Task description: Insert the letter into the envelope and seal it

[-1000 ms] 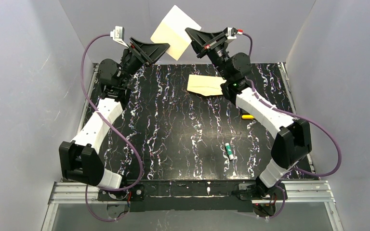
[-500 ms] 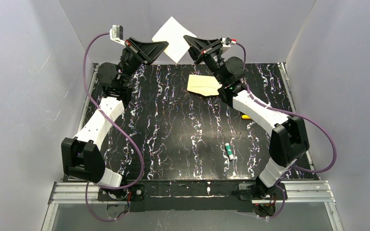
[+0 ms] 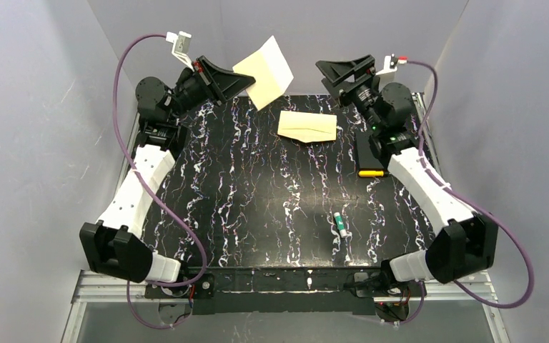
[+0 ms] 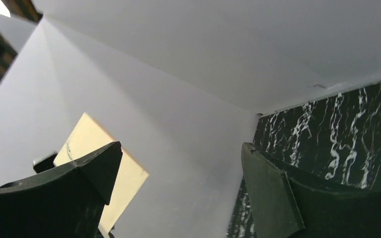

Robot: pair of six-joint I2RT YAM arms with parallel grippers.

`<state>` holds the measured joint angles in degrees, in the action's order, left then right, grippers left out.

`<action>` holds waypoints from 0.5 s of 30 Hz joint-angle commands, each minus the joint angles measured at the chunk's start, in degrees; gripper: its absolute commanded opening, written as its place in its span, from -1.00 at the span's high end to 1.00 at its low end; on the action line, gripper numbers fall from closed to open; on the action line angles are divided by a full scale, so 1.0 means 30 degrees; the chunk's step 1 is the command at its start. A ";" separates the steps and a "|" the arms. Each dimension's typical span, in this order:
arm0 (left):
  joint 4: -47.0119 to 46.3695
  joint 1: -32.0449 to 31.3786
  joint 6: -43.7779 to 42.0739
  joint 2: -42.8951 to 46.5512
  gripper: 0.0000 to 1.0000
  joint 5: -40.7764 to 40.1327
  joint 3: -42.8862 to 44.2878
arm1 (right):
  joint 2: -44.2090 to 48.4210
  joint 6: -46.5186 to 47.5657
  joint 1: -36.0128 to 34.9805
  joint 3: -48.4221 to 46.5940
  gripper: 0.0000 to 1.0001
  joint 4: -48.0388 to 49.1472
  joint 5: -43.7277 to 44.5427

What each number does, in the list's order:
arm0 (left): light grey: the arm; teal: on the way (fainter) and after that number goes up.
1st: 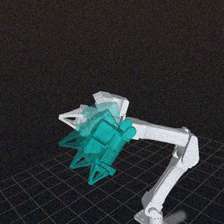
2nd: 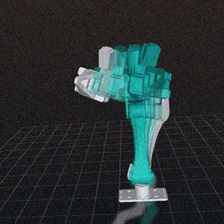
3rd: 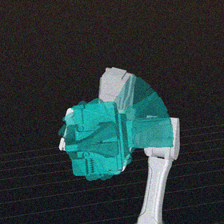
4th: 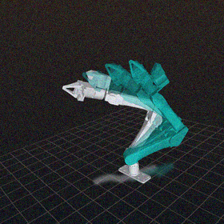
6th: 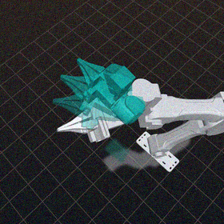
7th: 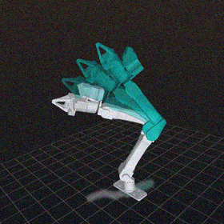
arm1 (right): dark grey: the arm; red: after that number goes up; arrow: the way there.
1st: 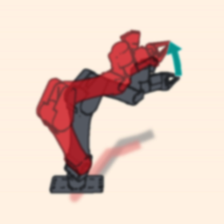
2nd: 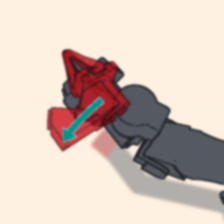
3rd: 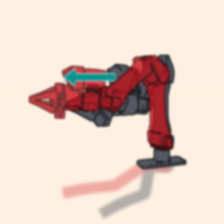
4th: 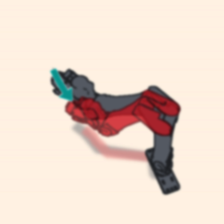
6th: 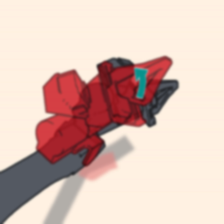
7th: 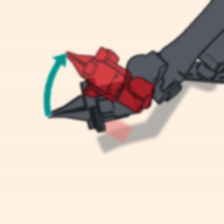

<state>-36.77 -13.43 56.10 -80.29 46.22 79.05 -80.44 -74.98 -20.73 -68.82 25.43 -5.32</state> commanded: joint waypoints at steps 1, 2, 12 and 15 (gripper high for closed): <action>0.2097 0.0141 -0.2252 0.1077 1.00 0.2704 0.0846 | 0.1093 0.8563 -0.0238 -0.2481 -0.97 -0.1389 -0.4286; 0.2250 0.0167 -0.2309 0.1097 1.00 0.3059 0.0865 | 0.0788 0.9133 -0.0238 -0.2885 -0.97 -0.1497 -0.6066; 0.3844 0.0229 -0.2399 0.1183 1.00 0.3382 0.0558 | -0.0667 1.0956 -0.2054 -0.5500 -0.65 -0.2155 -0.8610; 0.3850 0.0229 -0.2006 0.1082 1.00 0.3771 0.0635 | -0.0782 1.1559 -0.2433 -0.5772 -0.59 -0.3408 -0.8661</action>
<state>-25.76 -13.17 49.10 -78.41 54.89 79.88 -83.11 -46.13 -26.52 -82.19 19.11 -28.75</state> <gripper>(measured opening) 0.008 0.809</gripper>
